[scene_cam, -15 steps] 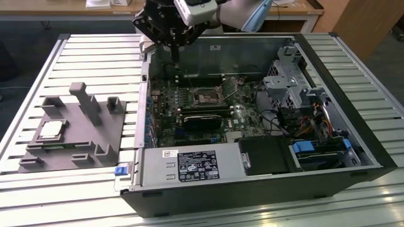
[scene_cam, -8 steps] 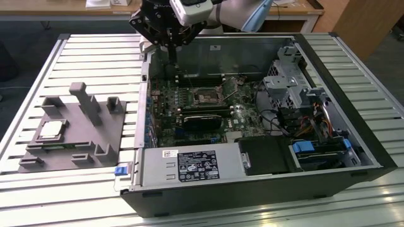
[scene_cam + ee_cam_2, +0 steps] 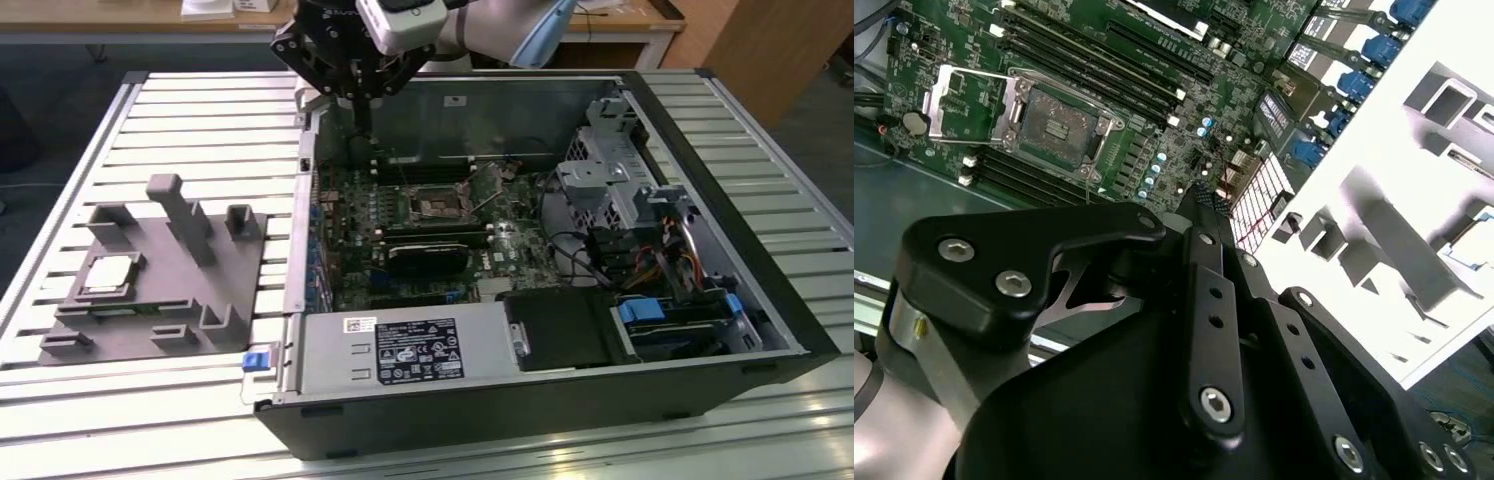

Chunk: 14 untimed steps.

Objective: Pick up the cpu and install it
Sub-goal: 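Reach for the cpu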

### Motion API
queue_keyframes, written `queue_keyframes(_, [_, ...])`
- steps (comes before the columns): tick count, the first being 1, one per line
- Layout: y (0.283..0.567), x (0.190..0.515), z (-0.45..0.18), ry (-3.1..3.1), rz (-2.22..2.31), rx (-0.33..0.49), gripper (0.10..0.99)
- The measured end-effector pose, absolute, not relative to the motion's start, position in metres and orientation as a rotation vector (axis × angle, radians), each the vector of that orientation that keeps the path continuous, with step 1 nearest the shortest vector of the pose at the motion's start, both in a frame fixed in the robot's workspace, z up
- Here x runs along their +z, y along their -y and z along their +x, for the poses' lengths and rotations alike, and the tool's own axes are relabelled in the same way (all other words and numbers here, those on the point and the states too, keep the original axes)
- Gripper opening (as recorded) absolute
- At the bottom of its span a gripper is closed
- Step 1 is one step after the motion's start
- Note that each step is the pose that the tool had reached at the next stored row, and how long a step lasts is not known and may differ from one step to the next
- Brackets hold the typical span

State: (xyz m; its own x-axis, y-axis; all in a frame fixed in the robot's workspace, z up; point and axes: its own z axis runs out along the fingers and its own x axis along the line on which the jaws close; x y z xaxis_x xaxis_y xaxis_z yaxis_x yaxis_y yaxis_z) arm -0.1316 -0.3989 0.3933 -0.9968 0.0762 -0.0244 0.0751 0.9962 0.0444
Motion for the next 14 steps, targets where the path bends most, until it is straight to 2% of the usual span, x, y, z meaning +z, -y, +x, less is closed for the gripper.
queue_keyframes(14, [0.3989,0.3933,-0.1343,-3.112,0.118,0.068,0.106])
